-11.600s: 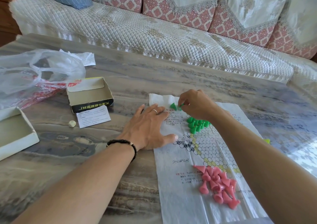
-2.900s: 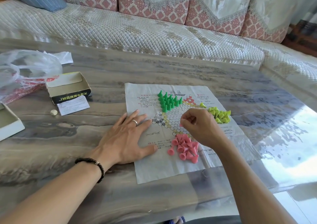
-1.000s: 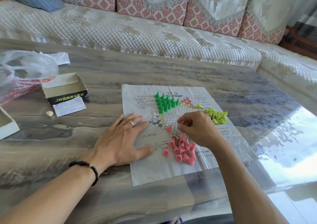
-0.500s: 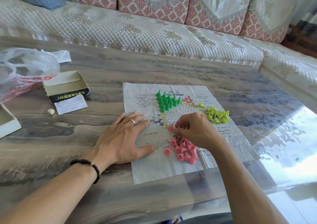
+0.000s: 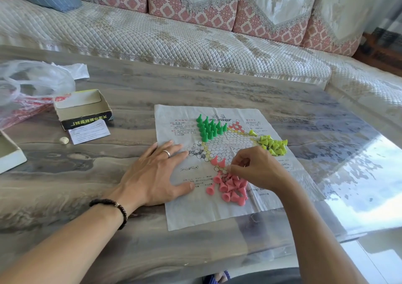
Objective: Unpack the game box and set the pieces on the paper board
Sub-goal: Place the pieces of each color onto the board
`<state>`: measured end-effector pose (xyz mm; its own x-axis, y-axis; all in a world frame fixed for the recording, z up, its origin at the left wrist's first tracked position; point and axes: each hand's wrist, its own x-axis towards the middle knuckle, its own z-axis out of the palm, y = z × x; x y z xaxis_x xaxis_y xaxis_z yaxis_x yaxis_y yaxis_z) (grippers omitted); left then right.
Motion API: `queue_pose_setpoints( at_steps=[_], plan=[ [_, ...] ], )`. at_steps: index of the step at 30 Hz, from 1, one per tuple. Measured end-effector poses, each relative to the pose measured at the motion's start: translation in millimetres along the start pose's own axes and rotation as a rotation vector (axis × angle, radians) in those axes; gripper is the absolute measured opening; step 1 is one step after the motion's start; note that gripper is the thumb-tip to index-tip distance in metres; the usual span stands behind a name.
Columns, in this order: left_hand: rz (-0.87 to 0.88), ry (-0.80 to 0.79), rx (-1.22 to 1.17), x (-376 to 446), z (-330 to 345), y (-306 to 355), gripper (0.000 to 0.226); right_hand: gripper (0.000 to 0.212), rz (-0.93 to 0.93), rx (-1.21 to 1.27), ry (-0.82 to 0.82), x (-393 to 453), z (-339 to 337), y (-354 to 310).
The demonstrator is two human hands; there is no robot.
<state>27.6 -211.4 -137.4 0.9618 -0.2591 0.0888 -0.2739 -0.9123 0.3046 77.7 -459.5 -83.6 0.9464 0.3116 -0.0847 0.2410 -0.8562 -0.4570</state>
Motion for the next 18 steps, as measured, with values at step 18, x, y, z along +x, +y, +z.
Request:
queue_pose_setpoints(
  at_steps=[18],
  plan=[
    [-0.002,-0.007,0.007,0.0,-1.3,0.4,0.102,0.012,0.057,0.207,0.172,4.9,1.2,1.7]
  ],
)
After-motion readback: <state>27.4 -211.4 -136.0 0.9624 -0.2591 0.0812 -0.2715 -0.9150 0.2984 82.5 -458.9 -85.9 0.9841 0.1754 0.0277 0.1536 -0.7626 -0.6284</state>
